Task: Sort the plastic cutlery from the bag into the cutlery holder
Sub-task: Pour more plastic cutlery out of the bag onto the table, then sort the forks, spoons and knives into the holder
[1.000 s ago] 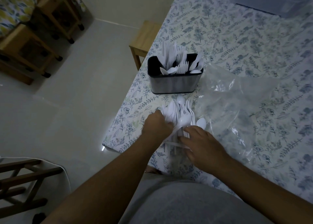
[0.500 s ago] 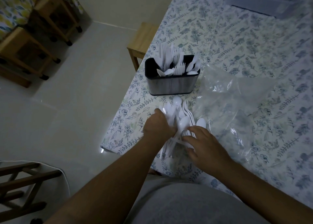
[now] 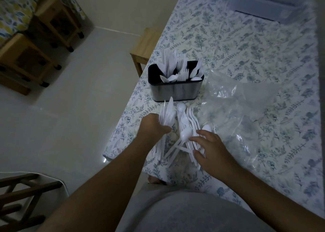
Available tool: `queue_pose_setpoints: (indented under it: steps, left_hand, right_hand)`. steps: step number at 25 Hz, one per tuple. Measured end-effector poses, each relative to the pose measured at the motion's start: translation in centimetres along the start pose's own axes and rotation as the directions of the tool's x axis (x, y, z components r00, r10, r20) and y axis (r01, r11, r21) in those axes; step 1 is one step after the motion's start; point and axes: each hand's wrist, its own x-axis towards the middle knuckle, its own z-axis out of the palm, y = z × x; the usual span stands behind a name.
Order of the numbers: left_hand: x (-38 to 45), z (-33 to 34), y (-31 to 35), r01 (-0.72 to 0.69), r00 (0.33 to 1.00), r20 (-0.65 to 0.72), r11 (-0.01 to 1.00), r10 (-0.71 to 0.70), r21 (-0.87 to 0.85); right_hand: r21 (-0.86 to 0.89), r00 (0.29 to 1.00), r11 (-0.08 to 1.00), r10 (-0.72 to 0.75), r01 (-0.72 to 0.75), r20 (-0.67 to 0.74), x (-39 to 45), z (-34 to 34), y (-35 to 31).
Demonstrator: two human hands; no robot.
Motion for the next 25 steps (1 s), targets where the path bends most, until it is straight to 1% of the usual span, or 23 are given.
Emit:
queue_pose_setpoints:
  steps: [1, 3, 4, 5, 6, 7, 8, 9, 10, 12, 13, 14, 16, 17, 18, 19, 20, 21, 22, 23, 24, 25]
  left_hand:
    - [0.0, -0.5, 0.0, -0.017, 1.000, 0.000, 1.000, 0.017, -0.007]
    - [-0.3, -1.4, 0.4, -0.075, 0.997, -0.018, 0.997, 0.075, -0.013]
    - [-0.5, -1.9, 0.7, -0.108, 0.994, -0.027, 0.994, 0.107, -0.017]
    - [-0.8, -2.2, 1.2, -0.141, 0.990, -0.027, 0.989, 0.140, -0.034]
    - [-1.4, -2.4, 1.9, -0.167, 0.986, -0.005, 0.982, 0.167, -0.088]
    - [-2.2, -2.2, 2.7, -0.173, 0.982, 0.042, 0.969, 0.183, -0.175]
    - [-3.0, -1.8, 3.5, -0.156, 0.976, 0.102, 0.947, 0.191, -0.282]
    - [-3.8, -1.2, 4.2, -0.120, 0.968, 0.161, 0.919, 0.192, -0.375]
    - [-4.7, -0.5, 4.9, -0.094, 0.962, 0.195, 0.898, 0.194, -0.431]
    - [-5.7, 0.9, 5.7, -0.109, 0.962, 0.184, 0.901, 0.203, -0.421]
    - [-5.8, 1.4, 5.7, -0.138, 0.964, 0.160, 0.916, 0.211, -0.377]
    - [-5.8, 1.9, 5.7, -0.177, 0.962, 0.147, 0.932, 0.232, -0.317]
    - [-5.9, 2.5, 5.5, -0.312, 0.944, 0.092, 0.947, 0.318, -0.074]
    - [-6.2, 2.4, 5.6, -0.359, 0.932, 0.070, 0.932, 0.356, 0.039]
    - [-6.5, 2.4, 5.6, -0.387, 0.922, 0.055, 0.921, 0.384, 0.053]
    - [-6.9, 2.4, 5.8, -0.381, 0.924, 0.027, 0.924, 0.382, -0.037]
    - [-7.6, 2.3, 6.1, -0.301, 0.952, -0.022, 0.918, 0.306, -0.259]
    - [-8.1, 2.7, 6.1, -0.135, 0.989, -0.023, 0.831, 0.146, -0.539]
    - [-8.4, 3.1, 6.0, 0.079, 0.997, 0.073, 0.655, -0.036, -0.751]
    - [-8.5, 3.7, 5.7, 0.277, 0.960, 0.225, 0.452, -0.166, -0.848]
    - [-8.7, 4.2, 5.7, 0.423, 0.900, 0.372, 0.251, -0.225, -0.871]
    - [-8.8, 4.6, 5.7, 0.494, 0.854, 0.466, 0.079, -0.232, -0.866]
  right_hand:
    - [0.035, 0.999, 0.999, 0.032, -0.031, -0.022, 0.1, -0.1, -0.1]
    - [0.122, 0.992, 0.991, 0.063, -0.050, -0.111, 0.3, -0.6, -0.8]
    - [0.209, 0.985, 0.975, 0.109, -0.080, -0.131, 0.6, -1.0, -1.5]
    - [0.335, 0.978, 0.932, 0.183, -0.141, -0.098, 0.9, -1.4, -2.1]
    - [0.484, 0.969, 0.848, 0.245, -0.214, -0.001, 1.3, -1.8, -2.9]
    - [0.634, 0.957, 0.720, 0.256, -0.284, 0.139, 1.7, -2.1, -3.5]
    - [0.733, 0.941, 0.590, 0.221, -0.337, 0.255, 2.0, -2.3, -4.2]
    - [0.789, 0.931, 0.494, 0.179, -0.366, 0.319, 2.2, -2.2, -4.7]
    - [0.824, 0.931, 0.433, 0.159, -0.366, 0.330, 2.4, -2.0, -5.0]
    - [0.856, 0.927, 0.361, 0.192, -0.371, 0.321, 2.5, -2.0, -5.3]
    - [0.855, 0.917, 0.340, 0.224, -0.391, 0.331, 2.4, -2.0, -5.3]
    - [0.842, 0.909, 0.355, 0.250, -0.407, 0.334, 2.5, -2.1, -5.3]
    - [0.802, 0.906, 0.431, 0.280, -0.414, 0.317, 2.5, -2.1, -4.6]
    - [0.794, 0.911, 0.455, 0.283, -0.403, 0.301, 2.4, -2.1, -4.5]
    - [0.803, 0.917, 0.456, 0.288, -0.384, 0.275, 2.3, -2.3, -4.4]
    - [0.824, 0.921, 0.436, 0.305, -0.361, 0.242, 2.4, -2.6, -4.5]
    - [0.855, 0.920, 0.397, 0.335, -0.333, 0.203, 2.5, -3.1, -4.8]
    - [0.889, 0.912, 0.347, 0.379, -0.297, 0.157, 2.6, -3.6, -5.2]
    - [0.925, 0.901, 0.288, 0.420, -0.248, 0.111, 2.9, -4.1, -5.5]
    - [0.957, 0.893, 0.222, 0.445, -0.185, 0.069, 3.1, -4.5, -6.0]
    - [0.979, 0.890, 0.164, 0.454, -0.124, 0.037, 3.3, -4.6, -6.6]
    - [0.987, 0.893, 0.136, 0.449, -0.086, 0.015, 3.3, -4.3, -7.3]
